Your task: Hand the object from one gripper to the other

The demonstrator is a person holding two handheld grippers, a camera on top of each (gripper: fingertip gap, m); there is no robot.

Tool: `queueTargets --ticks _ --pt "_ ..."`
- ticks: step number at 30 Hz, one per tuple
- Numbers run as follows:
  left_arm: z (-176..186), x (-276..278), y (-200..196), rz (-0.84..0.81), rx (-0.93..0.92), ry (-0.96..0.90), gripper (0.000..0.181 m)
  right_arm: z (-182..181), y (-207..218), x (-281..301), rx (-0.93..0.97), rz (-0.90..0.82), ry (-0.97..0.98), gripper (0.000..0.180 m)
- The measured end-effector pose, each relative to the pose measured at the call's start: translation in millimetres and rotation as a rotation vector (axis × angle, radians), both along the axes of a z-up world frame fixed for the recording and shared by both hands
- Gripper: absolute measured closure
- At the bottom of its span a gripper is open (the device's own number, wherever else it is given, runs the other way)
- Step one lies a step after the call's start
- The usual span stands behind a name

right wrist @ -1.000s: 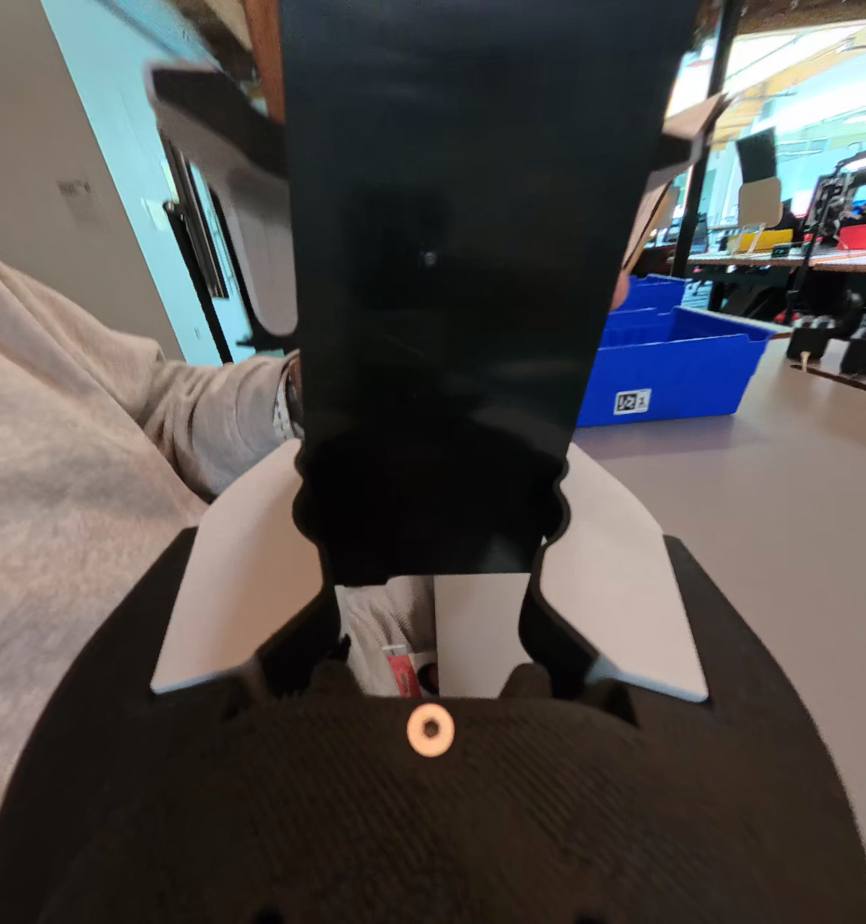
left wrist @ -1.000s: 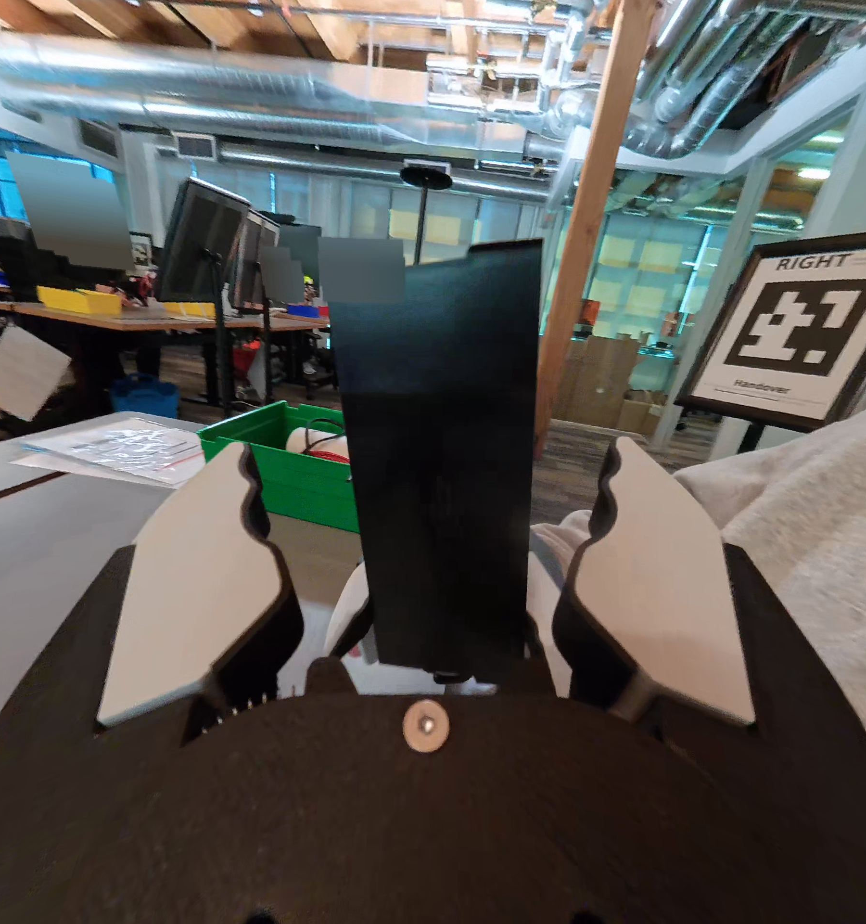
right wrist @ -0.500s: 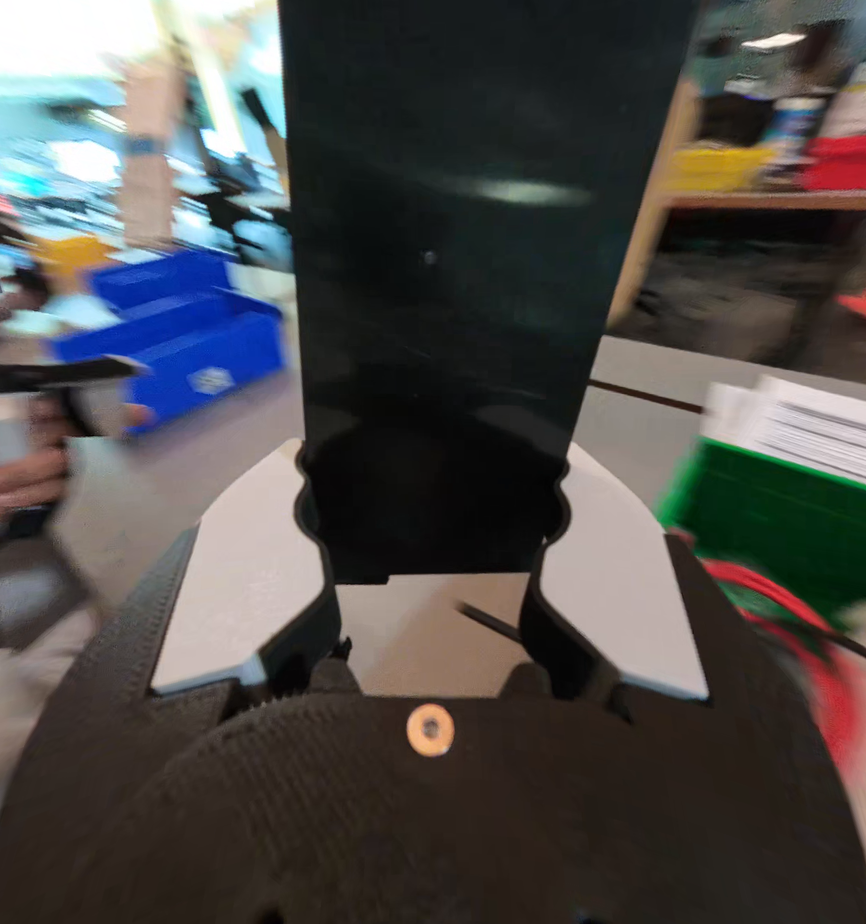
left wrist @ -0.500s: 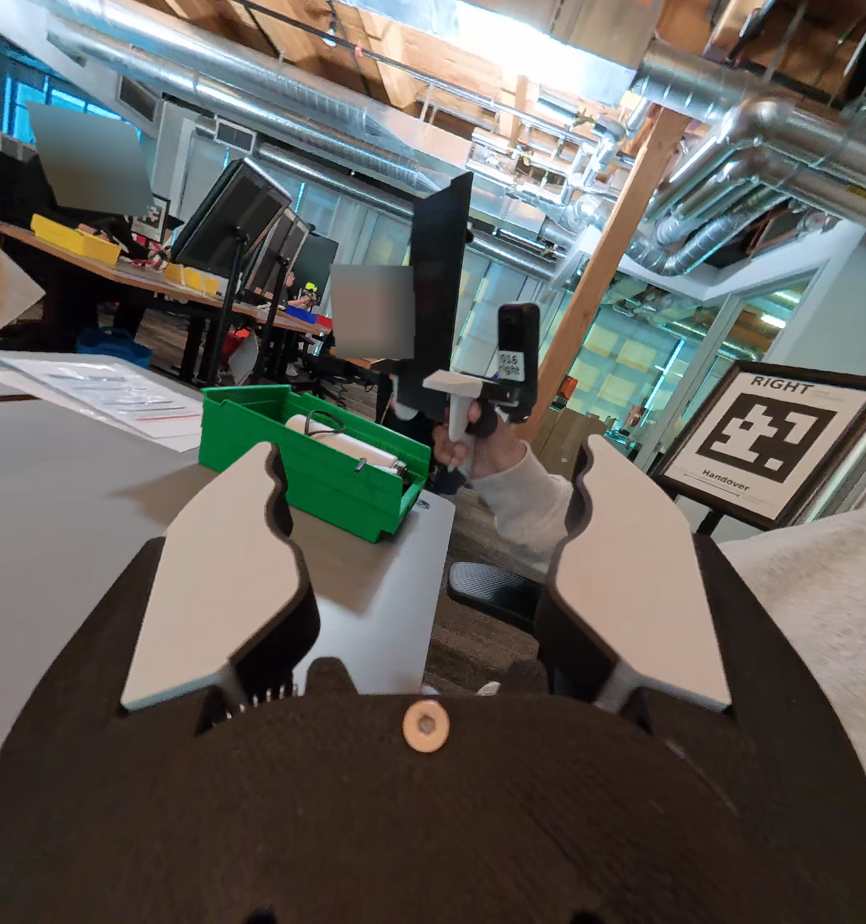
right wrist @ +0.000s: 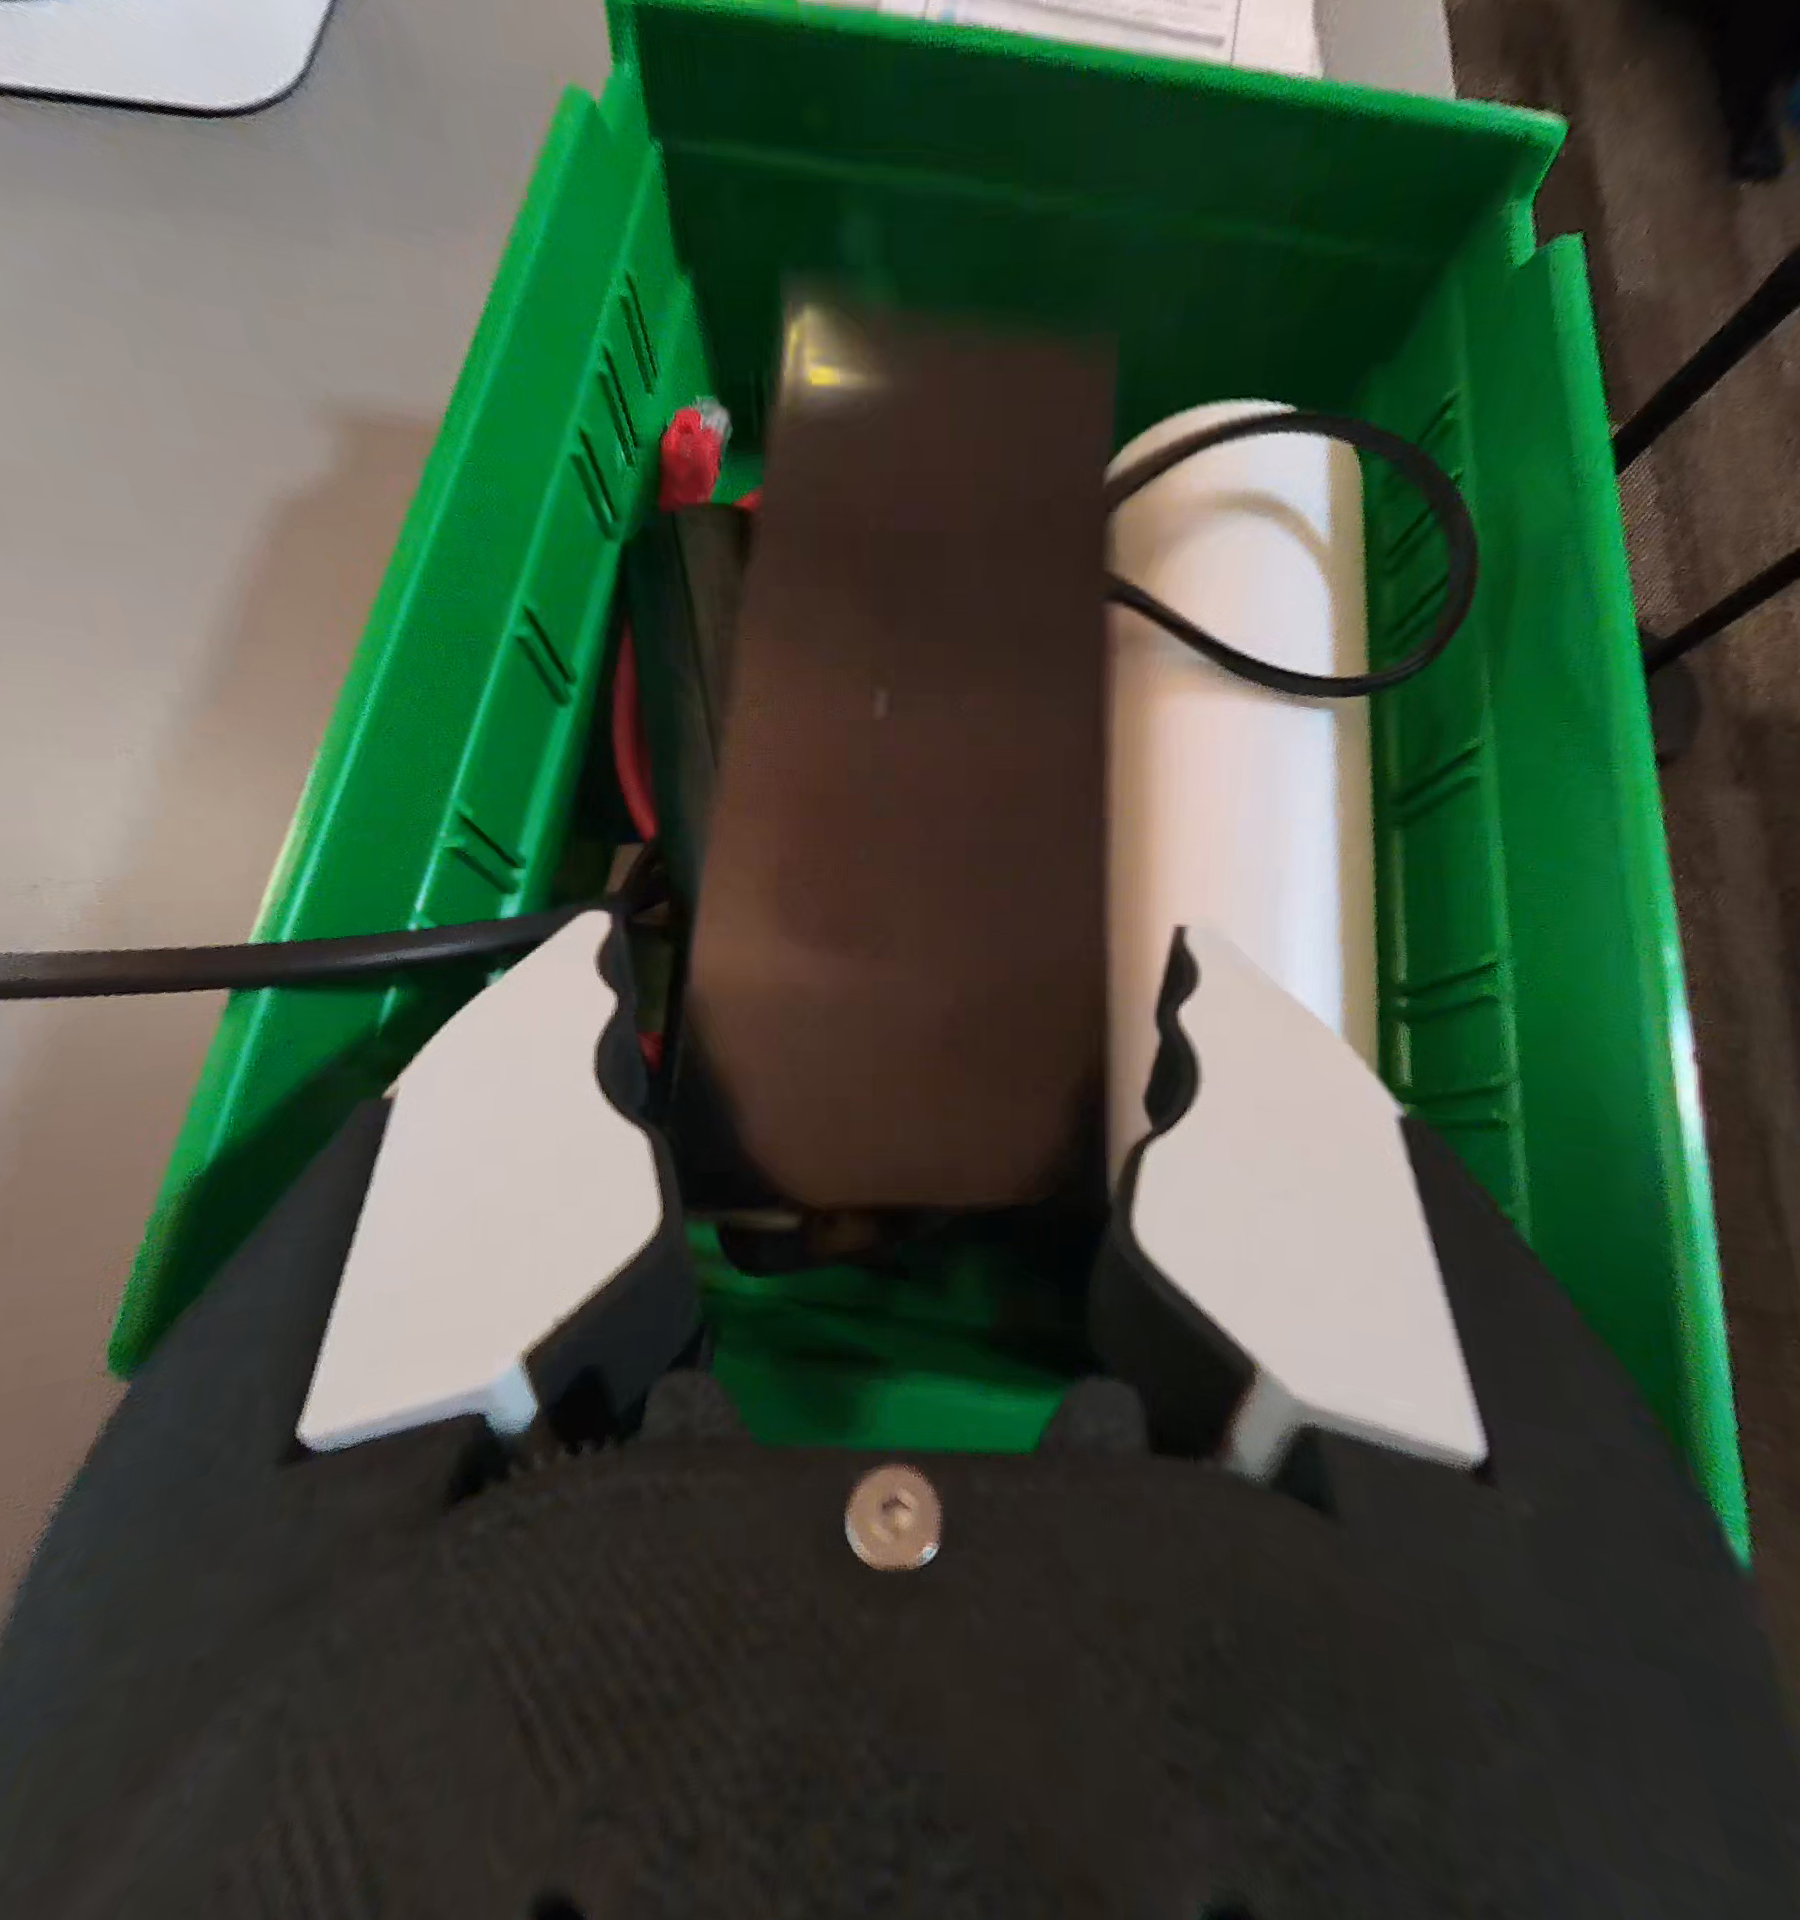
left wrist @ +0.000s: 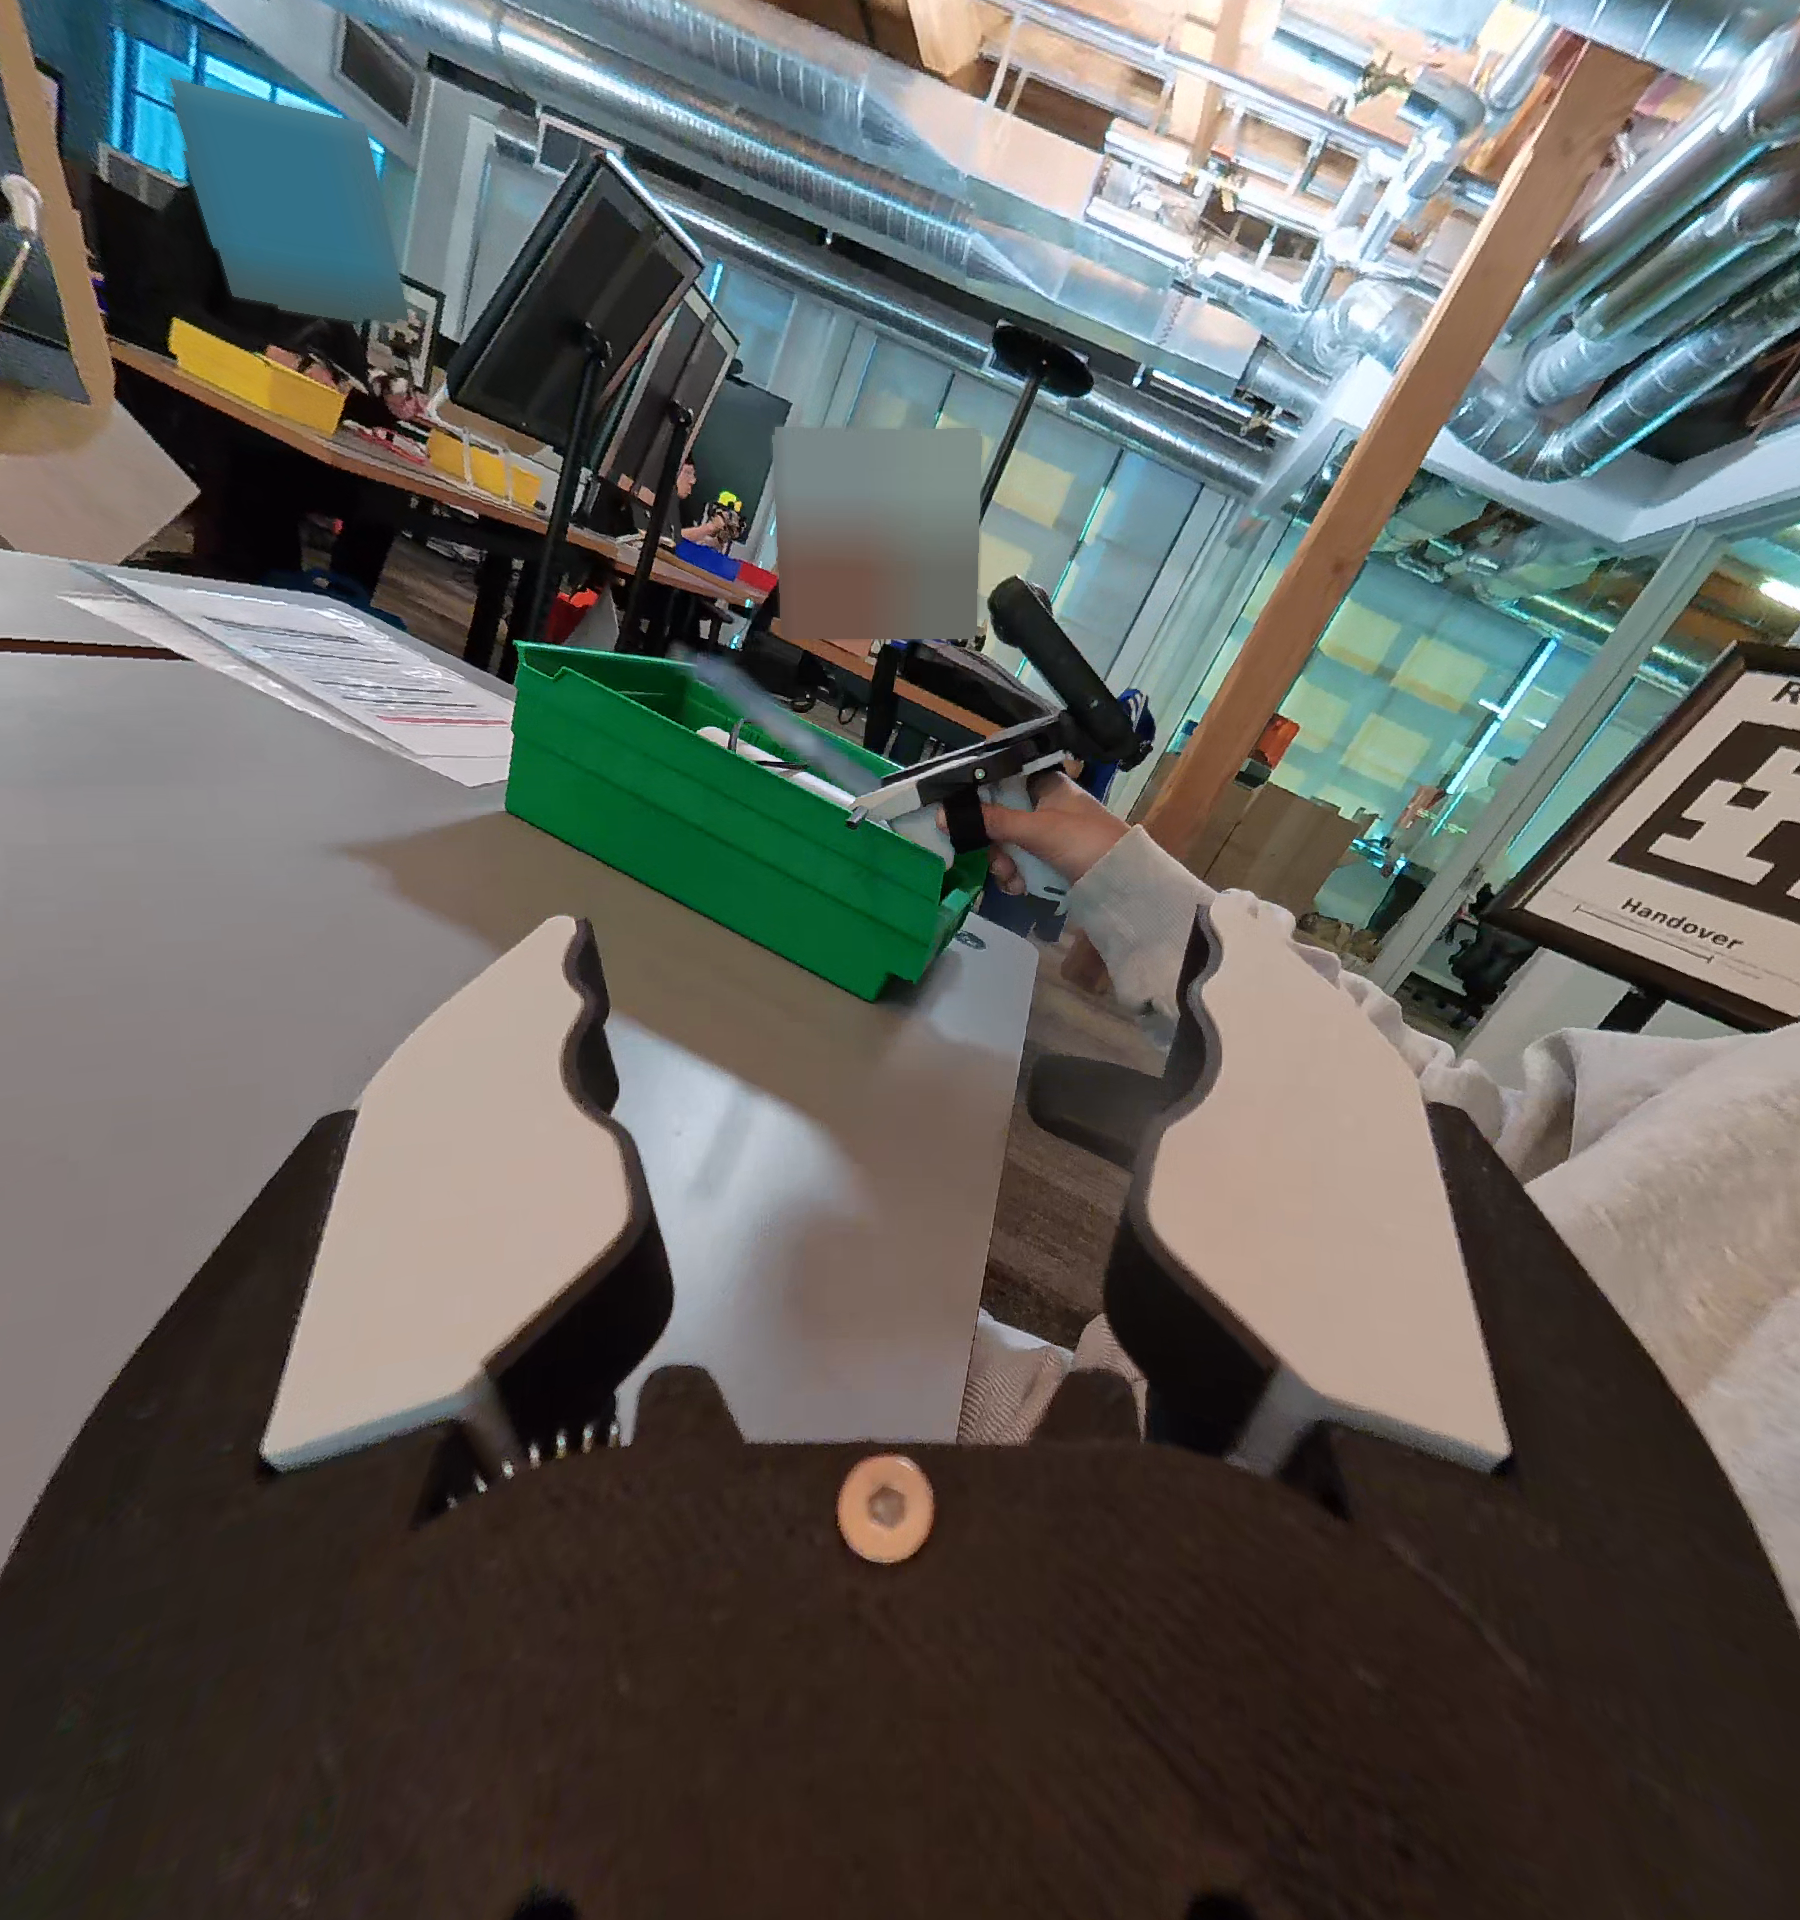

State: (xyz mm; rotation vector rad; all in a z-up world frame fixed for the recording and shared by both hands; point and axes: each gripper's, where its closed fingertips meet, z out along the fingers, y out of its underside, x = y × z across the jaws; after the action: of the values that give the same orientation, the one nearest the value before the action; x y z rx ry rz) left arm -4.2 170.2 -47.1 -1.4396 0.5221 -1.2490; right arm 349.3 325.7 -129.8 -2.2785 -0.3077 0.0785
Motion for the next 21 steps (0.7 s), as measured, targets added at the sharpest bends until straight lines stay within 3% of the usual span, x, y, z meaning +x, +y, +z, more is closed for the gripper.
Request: queueTargets --ticks 2,7,13,16,21 --pt "-1 0 -1 0.005 0.011 0.015 0.076 6 1 0 0.027 -0.002 -0.007 0.074" --pt "-1 -5 1 0.006 -0.012 -0.010 0.076 55 -6 -19 0.205 0.044 -0.018 0.078" --pt "-3 -12 5 0.039 -0.029 -0.045 0.077 114 -35 -121 0.442 0.314 0.078 0.091" --pt "-6 -13 5 0.070 0.003 0.012 0.077 115 -51 -178 0.505 0.450 0.058 0.103" --pt "-6 -18 15 0.166 0.052 0.124 0.088 68 -56 -256 0.424 0.615 -0.115 0.120"
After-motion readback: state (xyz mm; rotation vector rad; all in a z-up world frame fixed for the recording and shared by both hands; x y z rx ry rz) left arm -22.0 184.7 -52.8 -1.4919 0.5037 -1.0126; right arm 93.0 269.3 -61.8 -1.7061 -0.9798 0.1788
